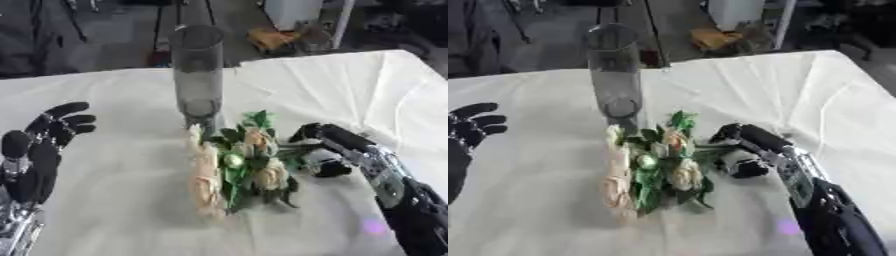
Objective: Arrange flowers into the vase.
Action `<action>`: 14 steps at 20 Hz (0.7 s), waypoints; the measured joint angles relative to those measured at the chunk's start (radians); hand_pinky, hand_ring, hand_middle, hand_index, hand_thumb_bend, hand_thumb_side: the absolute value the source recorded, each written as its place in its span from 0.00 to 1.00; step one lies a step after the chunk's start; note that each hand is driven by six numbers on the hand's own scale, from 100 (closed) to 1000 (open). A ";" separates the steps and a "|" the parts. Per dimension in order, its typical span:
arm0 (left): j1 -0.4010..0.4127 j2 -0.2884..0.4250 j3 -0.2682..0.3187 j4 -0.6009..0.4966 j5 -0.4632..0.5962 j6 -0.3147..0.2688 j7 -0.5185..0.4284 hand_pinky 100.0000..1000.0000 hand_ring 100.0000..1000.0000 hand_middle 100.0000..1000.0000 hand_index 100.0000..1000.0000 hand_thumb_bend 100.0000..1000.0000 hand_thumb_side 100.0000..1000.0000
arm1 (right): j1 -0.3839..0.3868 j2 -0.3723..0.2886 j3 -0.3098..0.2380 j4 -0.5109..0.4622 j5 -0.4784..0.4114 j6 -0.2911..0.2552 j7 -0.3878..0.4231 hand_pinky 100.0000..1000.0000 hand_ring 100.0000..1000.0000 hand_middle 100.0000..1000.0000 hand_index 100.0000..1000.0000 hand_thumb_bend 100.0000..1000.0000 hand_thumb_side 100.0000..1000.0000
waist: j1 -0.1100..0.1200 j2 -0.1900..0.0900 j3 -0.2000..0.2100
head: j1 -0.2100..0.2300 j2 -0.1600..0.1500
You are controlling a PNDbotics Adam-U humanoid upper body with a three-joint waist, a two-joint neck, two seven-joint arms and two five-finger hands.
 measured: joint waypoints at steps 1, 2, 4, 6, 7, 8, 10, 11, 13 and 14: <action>0.000 0.000 0.000 0.000 0.000 0.000 0.000 0.74 0.73 0.74 0.78 0.84 0.97 | -0.002 0.003 0.000 0.002 0.004 -0.001 -0.002 0.72 0.73 0.66 0.78 0.20 0.22 | 0.000 0.000 0.000 | 0.000 0.000; 0.000 0.000 0.000 0.000 0.000 0.000 0.000 0.74 0.73 0.74 0.78 0.84 0.97 | -0.002 0.005 0.000 0.003 0.008 -0.001 -0.003 0.72 0.73 0.66 0.78 0.20 0.22 | 0.000 0.000 0.000 | -0.001 0.000; 0.000 0.000 0.000 0.000 0.000 0.000 0.000 0.74 0.73 0.74 0.78 0.84 0.97 | -0.002 0.006 0.000 0.004 0.016 -0.002 -0.006 0.71 0.73 0.66 0.78 0.20 0.22 | 0.000 0.000 0.000 | -0.001 0.000; 0.000 0.000 0.000 0.000 0.000 0.000 0.000 0.74 0.73 0.74 0.78 0.84 0.97 | -0.003 0.007 -0.002 0.005 0.022 -0.002 -0.010 0.71 0.72 0.64 0.77 0.19 0.22 | 0.000 0.000 0.001 | -0.001 0.000; 0.000 0.000 0.000 0.000 0.000 0.000 0.000 0.74 0.73 0.74 0.78 0.84 0.97 | -0.003 0.009 -0.003 0.005 0.024 -0.002 -0.012 0.69 0.72 0.63 0.77 0.19 0.22 | 0.000 0.000 0.001 | -0.001 0.000; 0.000 0.000 0.000 0.000 0.000 0.000 0.000 0.74 0.73 0.74 0.78 0.84 0.97 | -0.003 0.011 -0.005 0.005 0.028 -0.001 -0.015 0.66 0.70 0.61 0.76 0.19 0.22 | 0.000 0.000 0.001 | -0.001 0.000; 0.000 0.000 0.000 0.000 0.000 0.000 0.000 0.74 0.73 0.74 0.78 0.84 0.97 | -0.007 0.013 -0.006 0.005 0.034 0.001 -0.023 0.61 0.66 0.56 0.75 0.19 0.22 | 0.000 0.000 0.002 | -0.001 0.000; 0.000 0.000 0.000 0.000 0.000 0.000 0.000 0.74 0.73 0.74 0.78 0.84 0.97 | -0.010 0.013 -0.006 0.005 0.038 0.004 -0.027 0.53 0.57 0.50 0.71 0.19 0.23 | 0.000 0.000 0.003 | -0.001 0.000; 0.000 0.000 0.000 0.000 0.000 0.000 0.000 0.74 0.73 0.74 0.78 0.83 0.97 | -0.012 0.014 -0.006 0.005 0.047 0.010 -0.041 0.45 0.49 0.44 0.67 0.19 0.24 | 0.000 0.000 0.003 | -0.001 0.000; 0.000 0.000 0.000 0.000 0.000 0.000 0.000 0.74 0.73 0.74 0.78 0.83 0.97 | -0.012 0.015 -0.006 0.005 0.053 0.013 -0.048 0.44 0.49 0.43 0.66 0.19 0.24 | 0.000 0.000 0.003 | -0.001 0.000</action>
